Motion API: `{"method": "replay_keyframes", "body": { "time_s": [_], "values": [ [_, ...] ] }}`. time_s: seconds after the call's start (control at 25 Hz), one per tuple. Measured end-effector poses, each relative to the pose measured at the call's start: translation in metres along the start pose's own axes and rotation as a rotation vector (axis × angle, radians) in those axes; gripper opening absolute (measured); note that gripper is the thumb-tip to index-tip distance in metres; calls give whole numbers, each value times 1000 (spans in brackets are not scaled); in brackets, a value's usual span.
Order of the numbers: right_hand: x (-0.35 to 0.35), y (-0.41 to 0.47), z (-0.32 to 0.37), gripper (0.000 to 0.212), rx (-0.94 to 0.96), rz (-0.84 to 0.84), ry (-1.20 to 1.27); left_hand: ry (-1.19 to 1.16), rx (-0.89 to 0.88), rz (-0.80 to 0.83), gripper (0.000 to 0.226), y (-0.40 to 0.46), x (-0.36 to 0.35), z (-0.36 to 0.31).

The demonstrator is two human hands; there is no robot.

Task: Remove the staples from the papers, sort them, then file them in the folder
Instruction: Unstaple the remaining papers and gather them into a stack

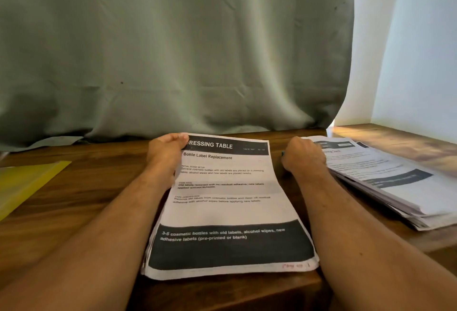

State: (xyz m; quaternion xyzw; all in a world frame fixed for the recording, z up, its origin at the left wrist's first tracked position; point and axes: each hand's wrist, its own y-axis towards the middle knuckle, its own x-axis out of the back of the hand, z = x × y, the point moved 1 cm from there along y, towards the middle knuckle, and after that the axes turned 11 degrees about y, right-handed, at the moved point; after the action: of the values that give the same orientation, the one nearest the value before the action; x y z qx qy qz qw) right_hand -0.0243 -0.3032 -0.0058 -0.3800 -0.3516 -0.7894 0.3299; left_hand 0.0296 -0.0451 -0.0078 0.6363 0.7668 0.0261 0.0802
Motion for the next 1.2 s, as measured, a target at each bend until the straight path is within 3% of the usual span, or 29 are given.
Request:
{"method": "replay_keyframes", "body": {
  "time_s": [0.4,0.52,0.68,0.88,1.04,1.2],
  "values": [
    [-3,9,4,31,55,65,108,-9,-49,20,7,-8,4,-1],
    [0,11,15,37,160,24,305,-30,-39,17,10,-8,2,-1],
    [10,6,29,40,321,-75,322,-45,-36,-1,13,-4,3,-1],
    [13,-16,48,42,592,19,528,-2,-76,22,8,-1,0,2],
    [11,-28,75,43,778,86,479,34,-134,26,12,2,-3,4],
    [22,-20,107,38,897,97,248,-38,-121,70,10,3,-7,4]
  ]
}}
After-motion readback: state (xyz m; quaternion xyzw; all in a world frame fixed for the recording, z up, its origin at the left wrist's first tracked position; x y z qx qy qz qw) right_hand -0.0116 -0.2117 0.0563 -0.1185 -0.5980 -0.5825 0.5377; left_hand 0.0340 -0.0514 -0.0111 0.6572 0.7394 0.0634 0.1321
